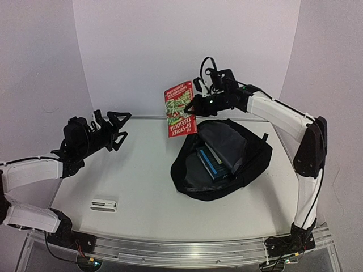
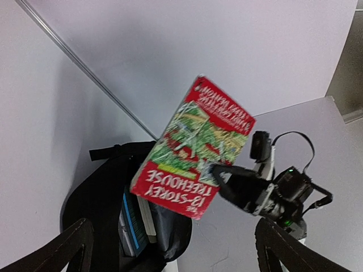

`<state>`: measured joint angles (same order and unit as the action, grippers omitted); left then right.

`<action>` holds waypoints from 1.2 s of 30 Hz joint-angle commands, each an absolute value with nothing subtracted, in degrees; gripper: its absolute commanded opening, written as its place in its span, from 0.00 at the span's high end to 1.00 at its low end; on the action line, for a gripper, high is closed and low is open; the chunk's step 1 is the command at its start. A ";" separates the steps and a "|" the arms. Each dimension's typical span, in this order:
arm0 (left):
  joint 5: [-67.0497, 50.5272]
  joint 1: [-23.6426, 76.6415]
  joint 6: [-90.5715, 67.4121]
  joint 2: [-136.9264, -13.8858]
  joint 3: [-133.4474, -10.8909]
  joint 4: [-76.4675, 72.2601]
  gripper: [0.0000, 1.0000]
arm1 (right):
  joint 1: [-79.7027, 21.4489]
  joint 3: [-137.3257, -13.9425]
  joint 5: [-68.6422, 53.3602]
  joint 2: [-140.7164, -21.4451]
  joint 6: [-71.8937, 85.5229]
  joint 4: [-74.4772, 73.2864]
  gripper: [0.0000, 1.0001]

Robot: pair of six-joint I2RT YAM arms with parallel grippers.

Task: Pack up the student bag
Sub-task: Pick up the book from the center of the board.

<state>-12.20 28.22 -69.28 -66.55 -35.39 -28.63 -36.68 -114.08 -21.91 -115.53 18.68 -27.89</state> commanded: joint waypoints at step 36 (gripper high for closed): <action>6.35 49.04 -66.61 -102.92 -47.23 -86.10 0.46 | -34.10 -86.86 -39.06 -108.19 76.23 27.47 1.00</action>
<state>5.12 49.08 -67.61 -104.92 -46.54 -74.56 -34.11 -86.82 -37.53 -111.20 72.40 14.53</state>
